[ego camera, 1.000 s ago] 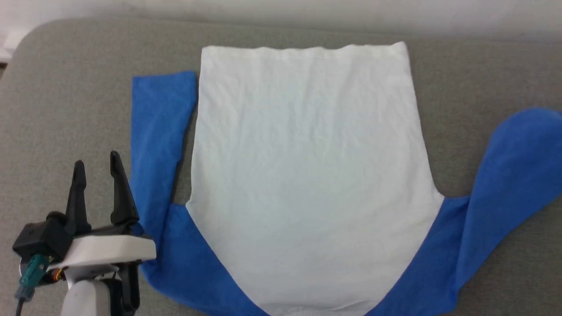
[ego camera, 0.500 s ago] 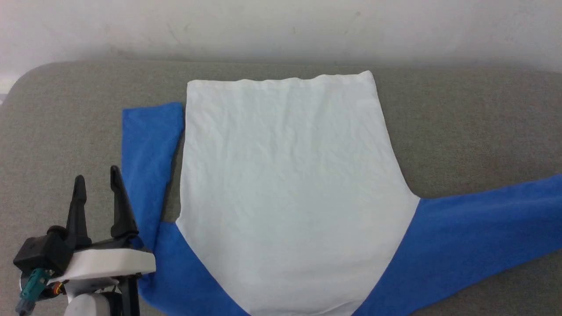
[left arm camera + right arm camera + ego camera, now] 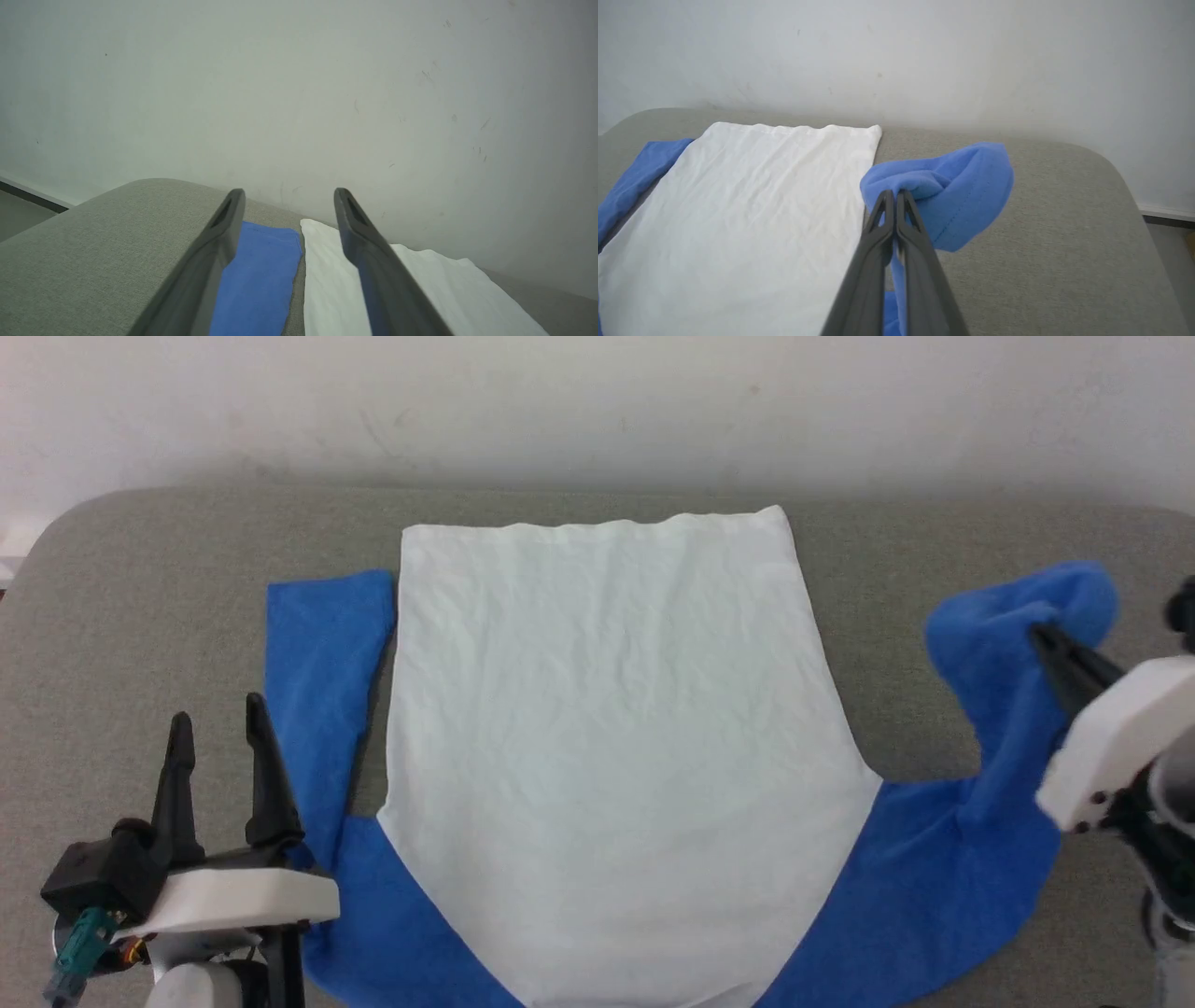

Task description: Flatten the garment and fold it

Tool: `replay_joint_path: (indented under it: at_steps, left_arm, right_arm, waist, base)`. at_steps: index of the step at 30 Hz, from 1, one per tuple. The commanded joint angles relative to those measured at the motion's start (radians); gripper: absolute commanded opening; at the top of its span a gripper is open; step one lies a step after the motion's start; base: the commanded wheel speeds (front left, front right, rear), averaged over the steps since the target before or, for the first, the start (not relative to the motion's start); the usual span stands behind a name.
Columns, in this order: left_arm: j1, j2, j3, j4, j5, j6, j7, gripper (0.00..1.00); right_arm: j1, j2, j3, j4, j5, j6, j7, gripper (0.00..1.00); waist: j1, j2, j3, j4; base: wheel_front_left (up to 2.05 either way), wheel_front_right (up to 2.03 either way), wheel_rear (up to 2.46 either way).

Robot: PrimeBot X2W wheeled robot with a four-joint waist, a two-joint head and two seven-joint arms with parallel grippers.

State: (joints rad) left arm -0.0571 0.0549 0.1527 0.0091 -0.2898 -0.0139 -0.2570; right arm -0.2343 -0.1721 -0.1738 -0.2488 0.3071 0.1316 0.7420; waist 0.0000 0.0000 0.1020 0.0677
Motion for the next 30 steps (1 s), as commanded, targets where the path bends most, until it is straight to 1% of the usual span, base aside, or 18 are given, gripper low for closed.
replay_joint_path:
  at_steps: [1,4,7,14,19,23,28,29,30]
  left_arm:
    - [0.018,-0.004,-0.004,0.001,0.006,0.002,-0.005,1.00]
    - [0.017,-0.004,-0.012,0.005,0.007,0.001,-0.005,1.00]
    - [0.012,-0.004,-0.023,0.011,0.005,0.001,-0.005,1.00]
    - [0.005,-0.005,-0.045,0.018,-0.005,0.000,-0.005,1.00]
    - [0.001,-0.005,-0.051,0.021,-0.013,0.004,-0.005,1.00]
    - [0.006,-0.005,-0.048,0.021,-0.019,0.008,-0.005,1.00]
    - [0.010,-0.005,-0.052,0.021,-0.030,0.015,-0.005,1.00]
    - [0.010,-0.005,-0.054,0.022,-0.031,0.016,-0.005,1.00]
    - [0.009,-0.005,-0.056,0.022,-0.033,0.018,-0.005,1.00]
  right_arm:
    - [0.009,0.009,0.039,-0.002,0.016,-0.001,0.003,0.00]
    - [-0.010,0.029,0.167,0.020,0.050,-0.001,-0.006,0.00]
    - [-0.036,0.050,0.280,0.067,0.071,-0.001,-0.023,0.00]
    - [-0.111,0.085,0.499,0.215,0.100,-0.001,-0.070,0.00]
    - [-0.153,0.092,0.639,0.310,0.128,-0.001,-0.079,0.00]
    - [-0.186,0.091,0.740,0.370,0.153,-0.001,-0.095,0.00]
    - [-0.218,0.093,0.824,0.451,0.176,-0.001,-0.119,0.00]
    - [-0.223,0.093,0.836,0.464,0.181,-0.001,-0.123,0.40]
    - [-0.228,0.093,0.844,0.475,0.185,-0.001,-0.128,1.00]
  waist:
    - [0.0000,0.0000,-0.002,0.001]
    - [0.0000,0.0000,-0.002,0.007]
    - [0.0000,0.0000,0.002,0.021]
    - [0.0000,0.0000,0.013,0.067]
    - [0.0000,0.0000,0.026,0.101]
    - [0.0000,0.0000,0.036,0.112]
    - [0.0000,0.0000,0.043,0.113]
    - [0.0000,0.0000,0.044,0.112]
    - [0.0000,0.0000,0.044,0.111]
  base:
    - [0.00,0.00,0.00]
    - [0.00,0.00,0.00]
    - [0.00,0.00,0.00]
    - [0.00,0.00,0.00]
    - [0.00,0.00,0.00]
    - [0.00,0.00,0.00]
    - [0.00,0.00,0.00]
    - [0.00,0.00,0.00]
    - [0.00,0.00,0.00]
